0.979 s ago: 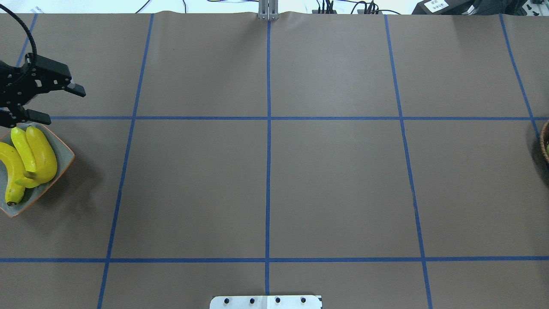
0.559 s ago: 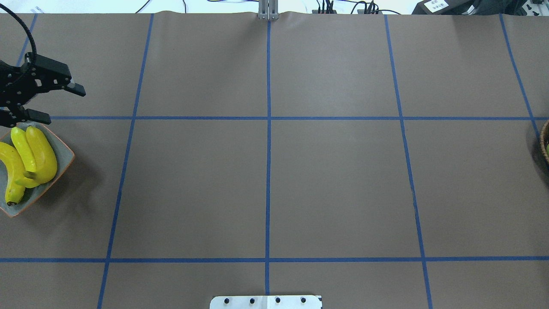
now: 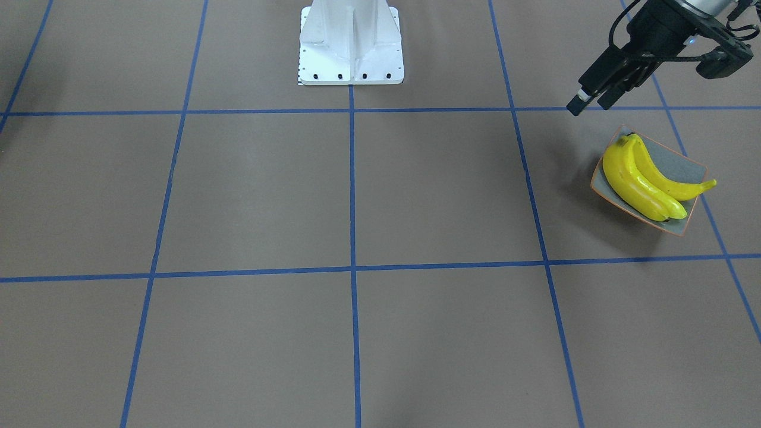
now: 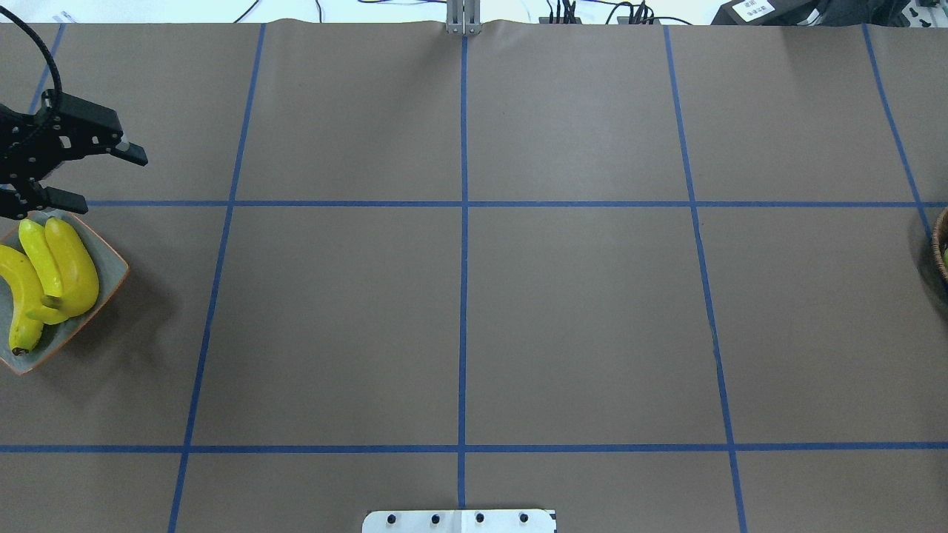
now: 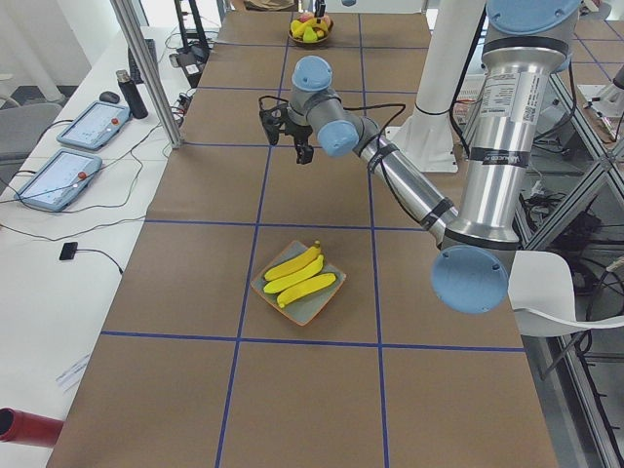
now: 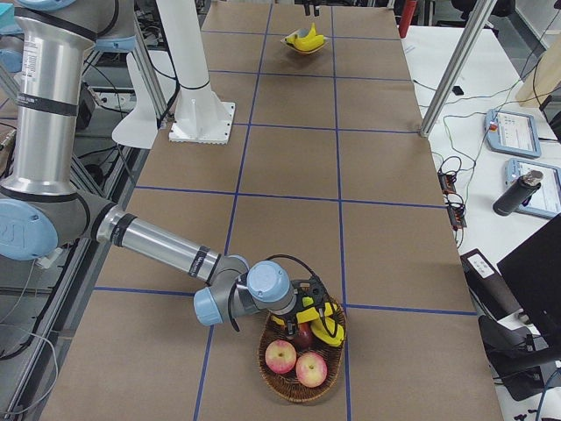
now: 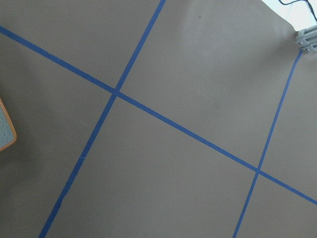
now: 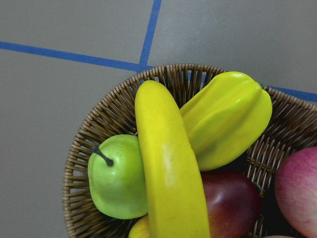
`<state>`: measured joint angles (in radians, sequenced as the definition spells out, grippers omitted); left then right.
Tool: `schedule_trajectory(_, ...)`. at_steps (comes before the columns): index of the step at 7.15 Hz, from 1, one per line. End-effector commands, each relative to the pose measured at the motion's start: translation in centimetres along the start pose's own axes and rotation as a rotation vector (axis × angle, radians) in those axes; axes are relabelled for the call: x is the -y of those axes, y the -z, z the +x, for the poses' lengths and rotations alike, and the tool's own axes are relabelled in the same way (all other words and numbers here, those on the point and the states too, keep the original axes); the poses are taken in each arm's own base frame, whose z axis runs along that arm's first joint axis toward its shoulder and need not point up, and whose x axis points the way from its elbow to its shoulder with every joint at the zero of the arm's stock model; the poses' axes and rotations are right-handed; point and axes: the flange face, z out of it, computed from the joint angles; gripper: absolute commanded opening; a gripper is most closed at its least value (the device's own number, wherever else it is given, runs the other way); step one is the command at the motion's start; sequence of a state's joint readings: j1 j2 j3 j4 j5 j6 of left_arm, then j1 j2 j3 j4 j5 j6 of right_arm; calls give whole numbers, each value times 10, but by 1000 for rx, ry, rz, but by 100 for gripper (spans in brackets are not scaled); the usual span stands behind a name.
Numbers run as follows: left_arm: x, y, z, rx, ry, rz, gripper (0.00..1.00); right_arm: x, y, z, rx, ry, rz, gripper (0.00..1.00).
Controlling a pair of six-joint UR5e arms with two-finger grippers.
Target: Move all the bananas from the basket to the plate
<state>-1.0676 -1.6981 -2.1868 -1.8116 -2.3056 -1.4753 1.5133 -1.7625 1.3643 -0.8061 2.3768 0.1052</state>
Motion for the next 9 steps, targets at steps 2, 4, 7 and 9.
schedule_trajectory(2, 0, 1, 0, -1, 1, 1, 100, 0, -3, -1, -5, 10, -5, 36)
schedule_trajectory(4, 0, 0, 0, 0, 0, 0, 100, 9, 2, -6, -1, 32, 11, 7)
schedule_trajectory(7, 0, -1, 0, 2, 1, -1, 100, 29, 24, -22, 8, 65, 63, 0)
schedule_trajectory(9, 0, -1, 1, 0, -1, -1, 100, 45, 65, -22, -13, 59, 152, 0)
